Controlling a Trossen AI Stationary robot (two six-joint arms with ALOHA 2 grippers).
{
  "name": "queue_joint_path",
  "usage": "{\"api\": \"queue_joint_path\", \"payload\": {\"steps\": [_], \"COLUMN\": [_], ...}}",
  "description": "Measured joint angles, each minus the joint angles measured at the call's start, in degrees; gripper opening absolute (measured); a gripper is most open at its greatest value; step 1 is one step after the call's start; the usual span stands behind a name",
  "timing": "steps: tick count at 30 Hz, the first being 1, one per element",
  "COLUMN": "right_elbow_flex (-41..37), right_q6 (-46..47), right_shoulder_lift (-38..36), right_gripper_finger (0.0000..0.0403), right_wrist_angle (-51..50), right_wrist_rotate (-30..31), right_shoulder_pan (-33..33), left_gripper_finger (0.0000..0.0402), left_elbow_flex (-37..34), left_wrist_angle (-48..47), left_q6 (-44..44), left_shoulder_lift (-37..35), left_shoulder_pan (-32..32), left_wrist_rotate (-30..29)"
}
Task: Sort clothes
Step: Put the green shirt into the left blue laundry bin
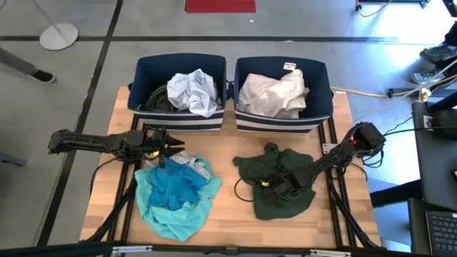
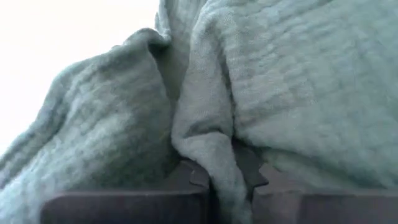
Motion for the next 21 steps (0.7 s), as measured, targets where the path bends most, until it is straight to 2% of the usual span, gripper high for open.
{"api": "queue_joint_path", "payload": {"steps": [5,10,21], "right_elbow_flex": [2.8,7.3,21.1], "right_q6": [-6.2,-10.2,-20.7], "right_shoulder_lift": [0.3,0.3,0.2], "right_gripper_finger": [0.002,0.002,0.002], "right_wrist_angle": [2.2,2.4,-6.8], "right_wrist_rotate": [0.3,4.0,10.0], "right_shoulder_pan": [-0.1,0.0,-1.6], "left_gripper_finger": [0.0125,0.0125,0.0125], "left_elbow_flex": [0.0,0.0,0.0], "left_wrist_angle": [0.1,0.2,0.1], "left_q6": [0.4,1.1,0.5], "left_shoulder_lift": [0.0,0.0,0.0], "left_shoulder_pan": [0.0,0.0,0.0], "left_wrist_rotate": [0.0,0.0,-0.4]}}
